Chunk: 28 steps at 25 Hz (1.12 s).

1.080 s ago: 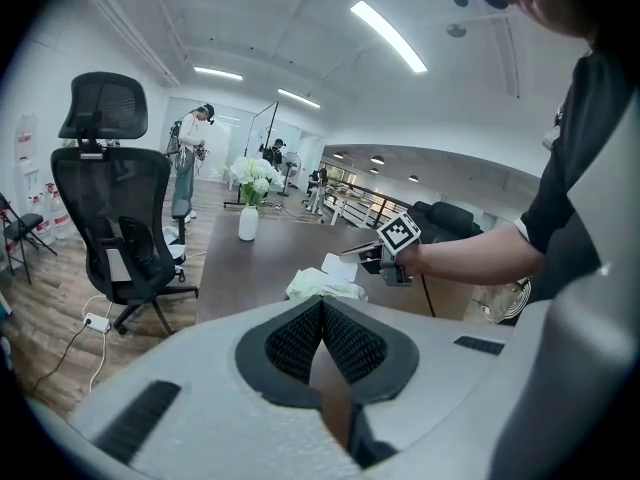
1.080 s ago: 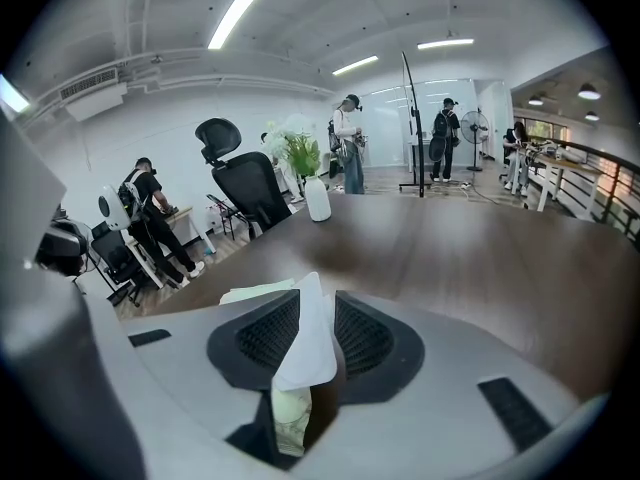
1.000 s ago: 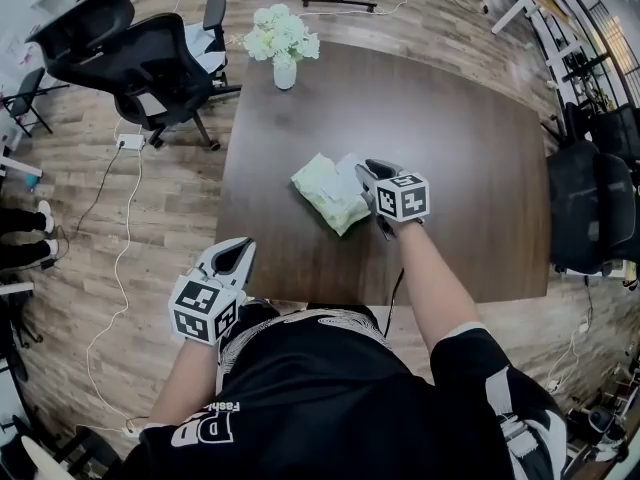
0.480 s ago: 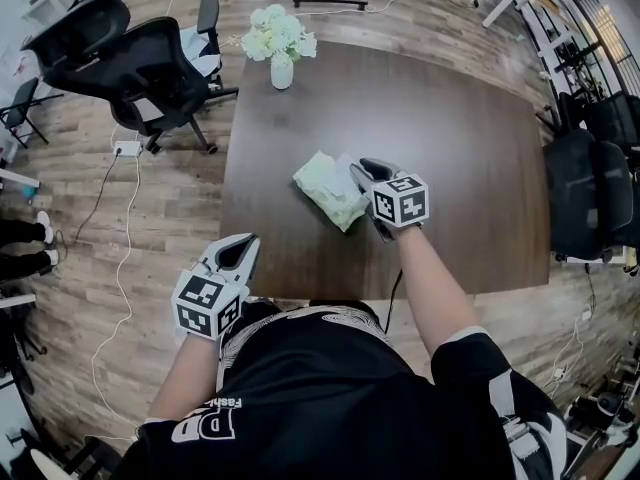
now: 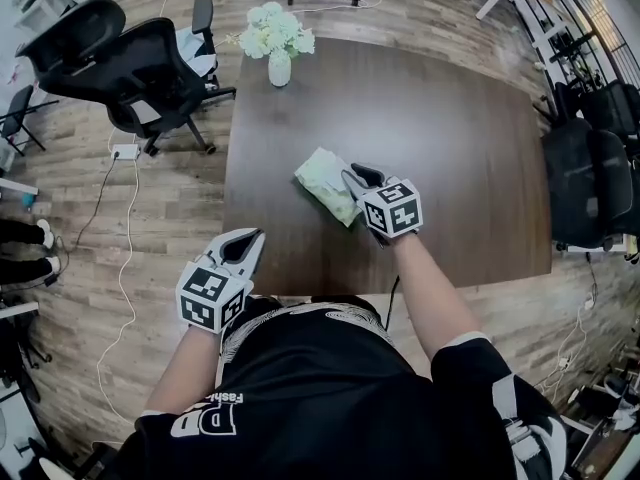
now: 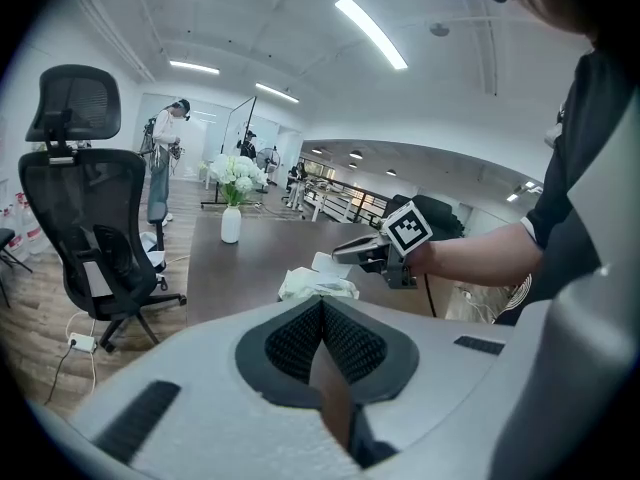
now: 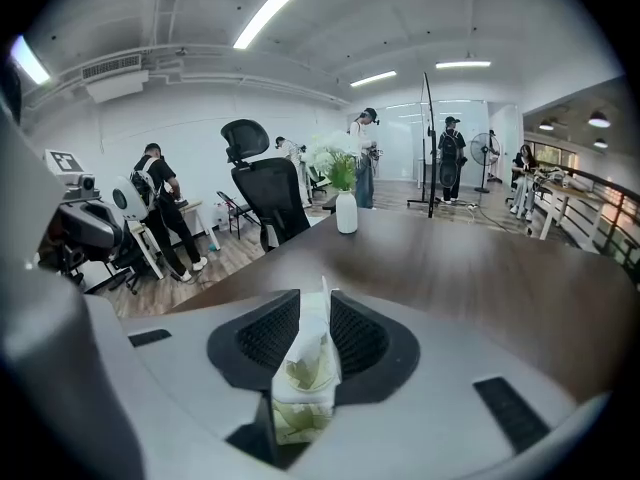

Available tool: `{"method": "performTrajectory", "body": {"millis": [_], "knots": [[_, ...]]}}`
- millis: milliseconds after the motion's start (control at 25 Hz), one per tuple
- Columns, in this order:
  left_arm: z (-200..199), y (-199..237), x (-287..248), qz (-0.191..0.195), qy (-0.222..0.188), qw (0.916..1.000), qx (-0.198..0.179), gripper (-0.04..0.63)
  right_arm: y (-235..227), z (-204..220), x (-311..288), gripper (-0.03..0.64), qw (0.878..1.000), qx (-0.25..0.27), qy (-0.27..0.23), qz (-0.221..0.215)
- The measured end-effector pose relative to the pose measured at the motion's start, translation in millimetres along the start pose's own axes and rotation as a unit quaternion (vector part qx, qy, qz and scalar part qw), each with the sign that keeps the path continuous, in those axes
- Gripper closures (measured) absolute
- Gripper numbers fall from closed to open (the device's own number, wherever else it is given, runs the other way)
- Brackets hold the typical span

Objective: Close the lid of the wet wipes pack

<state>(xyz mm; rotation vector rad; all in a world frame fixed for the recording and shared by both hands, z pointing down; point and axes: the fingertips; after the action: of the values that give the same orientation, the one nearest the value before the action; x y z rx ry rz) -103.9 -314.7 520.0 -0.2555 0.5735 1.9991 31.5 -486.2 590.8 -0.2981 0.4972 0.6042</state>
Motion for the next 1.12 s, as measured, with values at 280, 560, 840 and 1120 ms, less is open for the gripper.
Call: {"method": "performTrajectory", "body": {"millis": [280, 560, 840, 1120], "knots": [[8, 6, -5, 0.009, 0.018, 0.9998, -0.002, 0.578, 22, 14, -4, 0.518, 0.999, 0.031, 0.019, -0.005], [18, 7, -12, 0.02, 0.034, 0.9992, -0.004, 0.578, 39, 32, -11, 0.518, 0.997, 0.059, 0.042, -0.009], [34, 13, -20, 0.018, 0.052, 0.9985, 0.0, 0.578, 43, 41, -19, 0.518, 0.996, 0.071, 0.052, -0.005], [43, 16, -24, 0.017, 0.061, 0.998, 0.003, 0.578, 47, 52, -26, 0.518, 0.995, 0.078, 0.067, -0.009]]}}
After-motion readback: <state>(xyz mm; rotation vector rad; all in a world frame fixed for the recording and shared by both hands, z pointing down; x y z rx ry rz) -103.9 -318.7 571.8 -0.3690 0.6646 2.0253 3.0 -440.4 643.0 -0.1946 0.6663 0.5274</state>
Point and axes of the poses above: the fingertips, and each gripper's own axes: x backward along the fingers, y to its left, z out of its underside, and after that the axes turned 6 degrees about -y, right-handed
